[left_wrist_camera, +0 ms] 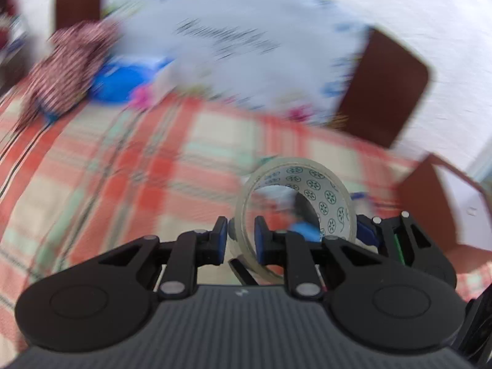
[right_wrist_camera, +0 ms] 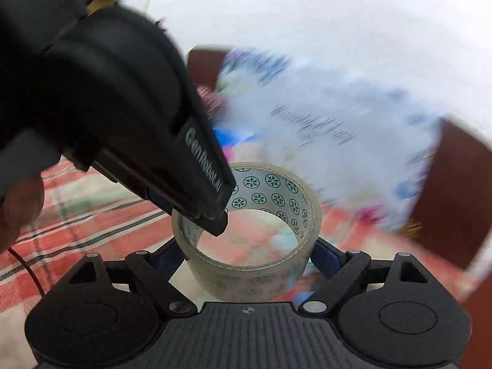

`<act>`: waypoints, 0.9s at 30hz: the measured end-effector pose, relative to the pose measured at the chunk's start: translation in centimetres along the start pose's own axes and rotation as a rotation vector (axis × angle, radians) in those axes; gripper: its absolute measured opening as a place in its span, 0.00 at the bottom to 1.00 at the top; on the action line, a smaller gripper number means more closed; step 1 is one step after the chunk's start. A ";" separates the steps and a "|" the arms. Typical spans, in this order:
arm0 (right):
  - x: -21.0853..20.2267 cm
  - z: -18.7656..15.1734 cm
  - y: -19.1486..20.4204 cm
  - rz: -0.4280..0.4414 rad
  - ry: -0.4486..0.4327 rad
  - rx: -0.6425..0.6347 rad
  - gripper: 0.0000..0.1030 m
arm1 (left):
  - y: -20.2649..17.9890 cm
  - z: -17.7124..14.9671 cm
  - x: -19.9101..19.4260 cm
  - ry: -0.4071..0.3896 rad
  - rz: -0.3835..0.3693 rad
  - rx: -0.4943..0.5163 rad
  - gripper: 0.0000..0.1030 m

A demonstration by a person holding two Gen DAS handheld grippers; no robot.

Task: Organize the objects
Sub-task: 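Lower the clear tape roll into the brown box with both grippers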

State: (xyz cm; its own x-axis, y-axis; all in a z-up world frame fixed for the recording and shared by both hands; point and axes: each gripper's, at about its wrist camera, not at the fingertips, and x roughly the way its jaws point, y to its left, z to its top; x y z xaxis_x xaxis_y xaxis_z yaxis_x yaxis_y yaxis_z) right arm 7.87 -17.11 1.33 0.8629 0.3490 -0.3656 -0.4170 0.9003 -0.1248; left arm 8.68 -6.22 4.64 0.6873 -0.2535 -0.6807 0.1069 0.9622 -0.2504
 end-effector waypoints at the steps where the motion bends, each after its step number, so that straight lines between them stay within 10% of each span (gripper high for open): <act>1: -1.3 0.0 -1.2 -0.040 -0.019 0.002 0.85 | -2.0 0.2 -0.4 -0.012 -0.023 0.032 0.20; 16: -14.0 -10.0 -28.3 -0.515 0.072 0.140 0.85 | -36.9 -1.1 7.3 0.035 -0.338 0.425 0.23; 27: -9.1 -12.7 -34.3 -0.542 0.037 0.327 0.91 | -41.0 -1.8 10.9 0.086 -0.250 0.453 0.42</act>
State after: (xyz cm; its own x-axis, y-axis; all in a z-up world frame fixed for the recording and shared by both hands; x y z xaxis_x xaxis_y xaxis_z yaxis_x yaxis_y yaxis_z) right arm 10.71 -54.51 -2.75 0.9139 -0.1830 -0.3624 0.1906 0.9815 -0.0148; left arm 10.51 -48.60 6.25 0.5418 -0.4695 -0.6972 0.5728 0.8132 -0.1024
